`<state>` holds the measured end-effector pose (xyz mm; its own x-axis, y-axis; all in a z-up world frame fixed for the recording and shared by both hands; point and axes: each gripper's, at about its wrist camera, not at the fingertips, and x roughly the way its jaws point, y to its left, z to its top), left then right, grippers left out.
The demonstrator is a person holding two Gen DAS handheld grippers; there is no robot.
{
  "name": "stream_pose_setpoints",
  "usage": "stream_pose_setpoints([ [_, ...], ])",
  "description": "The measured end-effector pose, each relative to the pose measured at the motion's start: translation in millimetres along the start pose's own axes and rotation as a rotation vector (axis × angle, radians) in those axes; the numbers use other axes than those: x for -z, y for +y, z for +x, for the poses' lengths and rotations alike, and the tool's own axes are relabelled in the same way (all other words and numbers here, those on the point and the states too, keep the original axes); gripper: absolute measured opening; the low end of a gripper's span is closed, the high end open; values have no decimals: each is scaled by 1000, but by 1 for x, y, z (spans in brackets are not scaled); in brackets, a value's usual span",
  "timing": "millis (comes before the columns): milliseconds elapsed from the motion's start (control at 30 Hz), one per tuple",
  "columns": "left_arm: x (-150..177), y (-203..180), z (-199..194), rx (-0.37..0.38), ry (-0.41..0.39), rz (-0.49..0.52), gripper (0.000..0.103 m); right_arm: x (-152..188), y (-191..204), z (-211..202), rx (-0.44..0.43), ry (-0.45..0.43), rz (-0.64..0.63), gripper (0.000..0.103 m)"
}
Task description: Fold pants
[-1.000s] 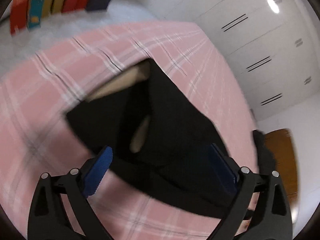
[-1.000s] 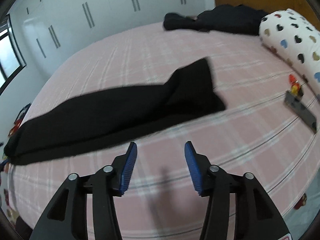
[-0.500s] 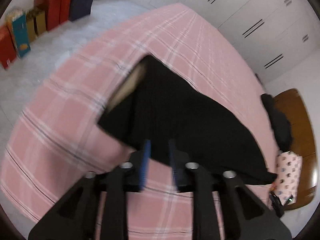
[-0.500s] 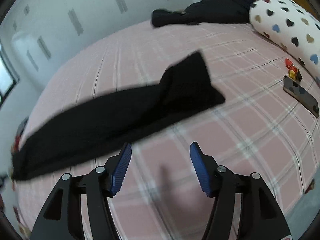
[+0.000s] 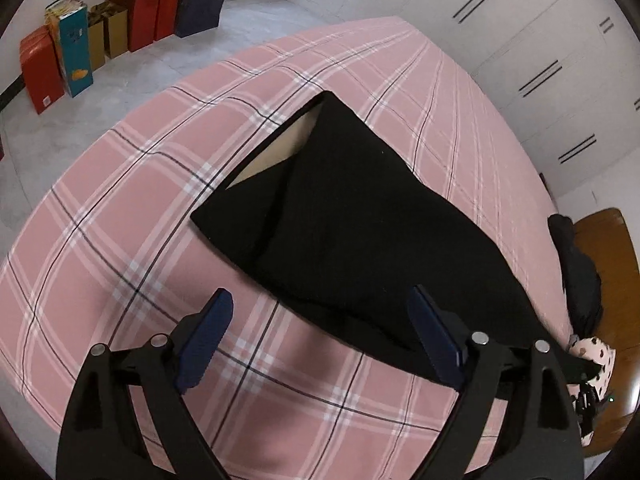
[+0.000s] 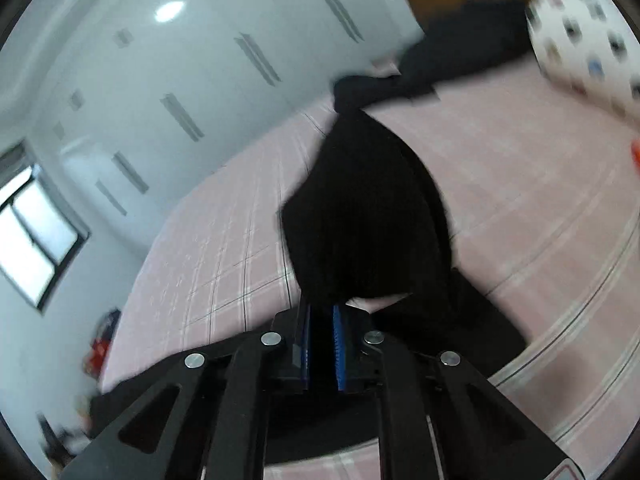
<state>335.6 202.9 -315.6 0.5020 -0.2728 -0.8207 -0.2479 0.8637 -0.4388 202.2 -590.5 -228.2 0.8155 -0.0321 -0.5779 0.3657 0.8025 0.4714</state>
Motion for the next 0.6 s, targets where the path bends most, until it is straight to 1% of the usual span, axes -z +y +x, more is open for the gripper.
stream_pose_setpoints([
  [33, 0, 1, 5, -4, 6, -1, 87, 10, -14, 9, 55, 74, -22, 14],
  [67, 0, 4, 3, -1, 9, -5, 87, 20, -31, 22, 126, 145, -2, 23],
  [100, 0, 5, 5, 13, 12, -14, 87, 32, -49, 34, 207, 211, 32, 24],
  [133, -1, 6, 6, 22, 12, -21, 87, 49, -70, 47, 320, 298, 72, 24],
  [167, -1, 6, 5, 30, 11, -28, 87, 59, -77, 46, 373, 316, 73, 25],
  [200, -1, 9, 1, 52, 5, -47, 87, 66, -75, 40, 393, 292, 62, 26],
  [233, -1, 10, -4, 63, 0, -59, 87, 74, -66, 26, 384, 233, 51, 26],
  [267, 0, 13, -8, 76, -12, -74, 89, 81, -56, 15, 370, 198, 46, 28],
  [300, 0, 18, -14, 93, -29, -97, 91, 88, -44, 4, 353, 179, 41, 31],
  [367, 1, 22, -18, 115, -38, -129, 92, 109, -20, -14, 316, 161, 13, 32],
  [400, 2, 24, -18, 142, -32, -146, 92, 118, -10, -19, 295, 160, 0, 35],
  [433, 3, 25, -17, 154, -27, -153, 92, 130, 6, -21, 264, 180, -15, 36],
  [567, -2, 21, -4, 194, -29, -186, 92, 174, 57, -29, 201, 231, -67, 37],
  [600, -3, 18, -1, 229, -32, -192, 89, 184, 70, -28, 178, 251, -67, 37],
])
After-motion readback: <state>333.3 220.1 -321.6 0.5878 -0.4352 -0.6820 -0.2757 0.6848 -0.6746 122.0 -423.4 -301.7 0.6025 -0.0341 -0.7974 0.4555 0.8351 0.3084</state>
